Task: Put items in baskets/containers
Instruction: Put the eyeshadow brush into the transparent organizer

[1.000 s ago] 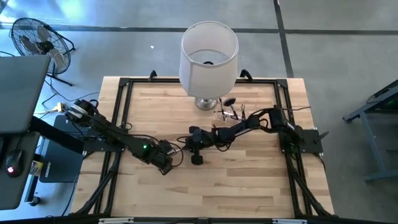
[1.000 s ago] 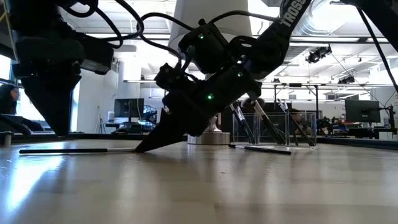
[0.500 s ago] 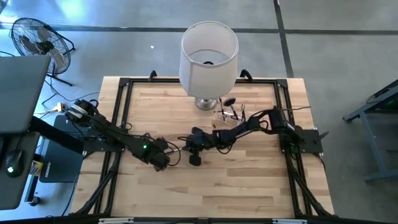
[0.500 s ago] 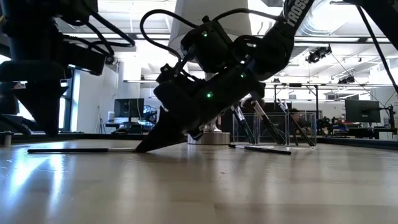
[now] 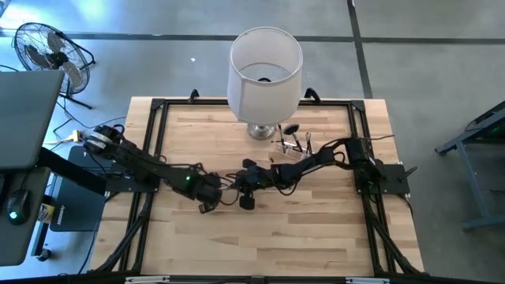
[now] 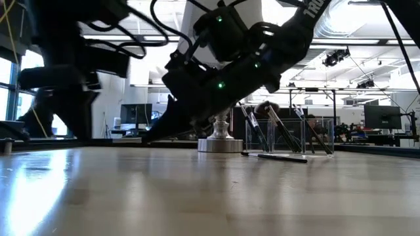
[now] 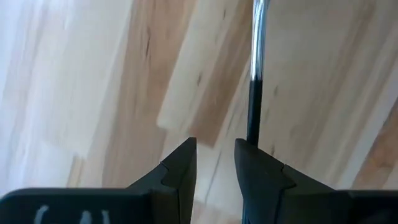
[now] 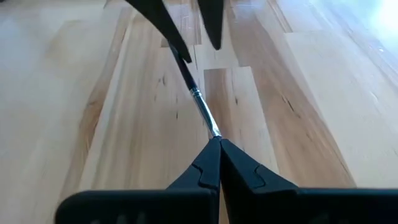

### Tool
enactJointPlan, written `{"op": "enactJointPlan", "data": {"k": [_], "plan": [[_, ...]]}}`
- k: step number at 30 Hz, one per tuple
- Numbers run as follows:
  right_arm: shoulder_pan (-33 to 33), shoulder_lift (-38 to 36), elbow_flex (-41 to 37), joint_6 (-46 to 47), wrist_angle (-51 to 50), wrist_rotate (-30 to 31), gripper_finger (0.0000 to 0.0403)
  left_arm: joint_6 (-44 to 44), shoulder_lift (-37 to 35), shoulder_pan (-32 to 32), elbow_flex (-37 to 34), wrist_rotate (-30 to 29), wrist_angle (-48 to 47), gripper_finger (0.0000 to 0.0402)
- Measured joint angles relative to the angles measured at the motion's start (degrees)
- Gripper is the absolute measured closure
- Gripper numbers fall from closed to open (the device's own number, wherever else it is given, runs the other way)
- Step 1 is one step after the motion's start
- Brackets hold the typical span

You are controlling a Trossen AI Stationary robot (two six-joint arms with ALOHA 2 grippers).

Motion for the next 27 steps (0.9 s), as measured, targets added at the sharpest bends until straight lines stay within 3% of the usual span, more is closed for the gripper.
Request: {"op": "enactJointPlan", "data": {"k": [11, 16, 27], "plan": [[2.0, -2.5, 0.0, -2.4, -1.1, 5.1, 0.0402, 9.3, 0.0, 3.1, 0.0, 0.8, 3.8, 0.0295], [2.7, -4.3, 0.1, -4.1, -2.0, 7.9, 0.0402, 12.8, 0.0, 3.1, -1.3, 4.1, 7.7, 0.0296], [2.7, -4.4, 0.2, -3.4, -7.0, 6.0, 0.0403, 12.8, 0.0, 3.1, -1.7, 6.4, 10.0, 0.0296]]}}
